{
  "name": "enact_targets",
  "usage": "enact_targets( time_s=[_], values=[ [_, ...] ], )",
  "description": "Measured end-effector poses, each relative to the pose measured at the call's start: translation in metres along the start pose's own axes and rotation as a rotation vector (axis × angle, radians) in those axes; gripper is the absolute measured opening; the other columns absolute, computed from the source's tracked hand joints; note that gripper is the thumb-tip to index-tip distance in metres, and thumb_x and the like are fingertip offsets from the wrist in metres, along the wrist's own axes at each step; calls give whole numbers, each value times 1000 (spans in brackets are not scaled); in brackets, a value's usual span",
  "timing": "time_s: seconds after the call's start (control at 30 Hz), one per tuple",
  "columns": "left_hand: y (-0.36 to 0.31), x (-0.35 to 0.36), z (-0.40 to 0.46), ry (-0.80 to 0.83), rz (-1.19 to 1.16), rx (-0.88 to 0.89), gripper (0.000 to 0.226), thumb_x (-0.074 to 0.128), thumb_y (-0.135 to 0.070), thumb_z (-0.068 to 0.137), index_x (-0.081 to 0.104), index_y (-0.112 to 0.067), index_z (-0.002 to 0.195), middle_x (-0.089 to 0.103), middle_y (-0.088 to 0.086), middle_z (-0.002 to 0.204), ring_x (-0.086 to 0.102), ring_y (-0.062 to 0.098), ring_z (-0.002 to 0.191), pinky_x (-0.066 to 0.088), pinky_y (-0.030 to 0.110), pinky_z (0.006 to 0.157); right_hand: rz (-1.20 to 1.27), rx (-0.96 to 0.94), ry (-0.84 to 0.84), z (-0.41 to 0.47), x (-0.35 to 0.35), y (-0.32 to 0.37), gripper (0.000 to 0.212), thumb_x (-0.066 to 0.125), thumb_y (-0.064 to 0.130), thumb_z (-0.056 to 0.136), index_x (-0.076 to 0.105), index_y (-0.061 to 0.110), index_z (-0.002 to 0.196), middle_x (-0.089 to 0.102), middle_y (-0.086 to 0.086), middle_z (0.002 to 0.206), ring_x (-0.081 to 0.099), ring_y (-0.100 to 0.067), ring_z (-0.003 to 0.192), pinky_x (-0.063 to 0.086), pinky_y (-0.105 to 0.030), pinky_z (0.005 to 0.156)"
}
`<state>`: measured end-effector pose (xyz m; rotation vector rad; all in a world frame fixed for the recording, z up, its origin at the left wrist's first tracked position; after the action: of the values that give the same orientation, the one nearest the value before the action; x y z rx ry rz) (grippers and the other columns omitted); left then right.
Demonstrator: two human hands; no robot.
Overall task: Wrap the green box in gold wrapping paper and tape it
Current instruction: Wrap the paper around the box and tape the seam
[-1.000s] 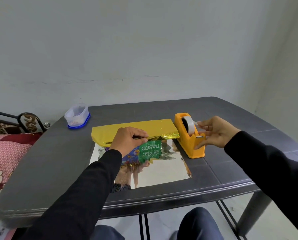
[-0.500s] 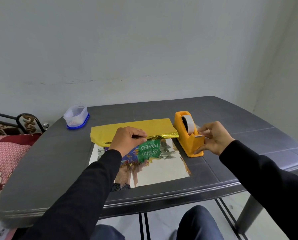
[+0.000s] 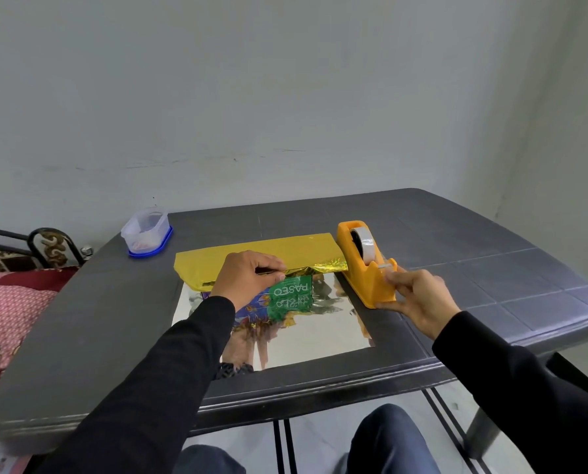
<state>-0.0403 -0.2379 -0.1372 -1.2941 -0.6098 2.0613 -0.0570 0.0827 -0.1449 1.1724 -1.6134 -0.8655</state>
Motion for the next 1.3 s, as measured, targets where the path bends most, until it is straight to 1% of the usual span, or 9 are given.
enact_targets(
  time_s=[0.23, 0.3, 0.43, 0.57, 0.7, 0.83, 1.07, 1.17, 1.3],
  values=[
    [-3, -1, -1, 2, -14, -6, 21, 87, -22, 79, 83, -29, 99, 77, -15, 103, 69, -5, 97, 52, 14, 93, -496, -112, -84, 8, -6, 10, 24, 78, 4, 86, 75, 3, 110, 65, 1, 133, 67, -29, 107, 62, -52, 88],
    [-2, 0, -1, 4, -19, -8, 21, 87, -22, 79, 83, -29, 98, 77, -14, 103, 69, -5, 97, 53, 16, 94, -534, -143, -18, 8, -12, 3, 9, 77, 8, 89, 77, 0, 94, 62, 4, 135, 65, -28, 113, 59, -51, 96],
    [-1, 0, 0, 5, -28, -11, 21, 88, -22, 78, 83, -29, 97, 77, -15, 103, 69, -4, 97, 54, 19, 96, -477, -408, -51, -16, -17, 2, 15, 75, 26, 91, 79, 13, 86, 65, 12, 136, 61, -16, 120, 49, -44, 106],
    [-1, -1, 0, 8, -37, -16, 20, 88, -21, 79, 83, -28, 97, 77, -15, 102, 69, -6, 97, 53, 18, 95, -429, -688, -1, -58, 21, -1, 7, 76, 28, 91, 80, 24, 90, 72, 19, 111, 63, 6, 101, 45, -15, 83],
    [-1, 0, -1, 10, -23, -20, 20, 88, -22, 78, 83, -28, 97, 77, -15, 103, 68, -7, 96, 53, 14, 93, -376, -511, 225, -57, 77, -28, 6, 76, 28, 91, 80, 23, 91, 77, -2, 88, 66, -13, 82, 55, -27, 74],
    [-2, 0, -1, -1, -14, -11, 20, 88, -21, 78, 83, -27, 96, 77, -14, 103, 68, -7, 96, 51, 12, 92, -455, -375, 136, -29, 113, -50, 14, 77, 32, 91, 80, 22, 82, 74, 0, 80, 64, -14, 80, 56, -35, 78],
    [0, -1, -1, -9, 2, 2, 19, 87, -22, 79, 83, -28, 97, 77, -15, 104, 67, -7, 99, 48, 8, 92, -513, -231, 24, -2, 136, -64, 13, 73, 31, 89, 78, 20, 87, 73, -5, 96, 67, -25, 99, 57, -41, 93],
    [1, -1, 0, -13, 8, 14, 19, 87, -23, 79, 83, -28, 97, 77, -15, 104, 67, -8, 99, 48, 9, 93, -524, -188, -17, 5, 137, -66, 17, 71, 32, 84, 74, 21, 72, 73, -5, 88, 67, -29, 96, 58, -44, 91],
    [2, 1, 1, -22, 19, 17, 20, 88, -24, 79, 83, -29, 97, 77, -15, 105, 67, -6, 98, 50, 12, 94, -585, -190, -13, 13, 137, -65, 26, 71, 43, 87, 78, 20, 78, 75, -3, 86, 70, -27, 95, 59, -42, 90]
  ],
)
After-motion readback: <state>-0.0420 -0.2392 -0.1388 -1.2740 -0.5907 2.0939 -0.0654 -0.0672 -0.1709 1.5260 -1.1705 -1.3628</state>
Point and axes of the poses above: each hand's wrist, its own z-axis towards the middle knuckle, its own x-axis out of the palm, y = z × x, the point moved 3 cm from there along z, towards the middle knuckle
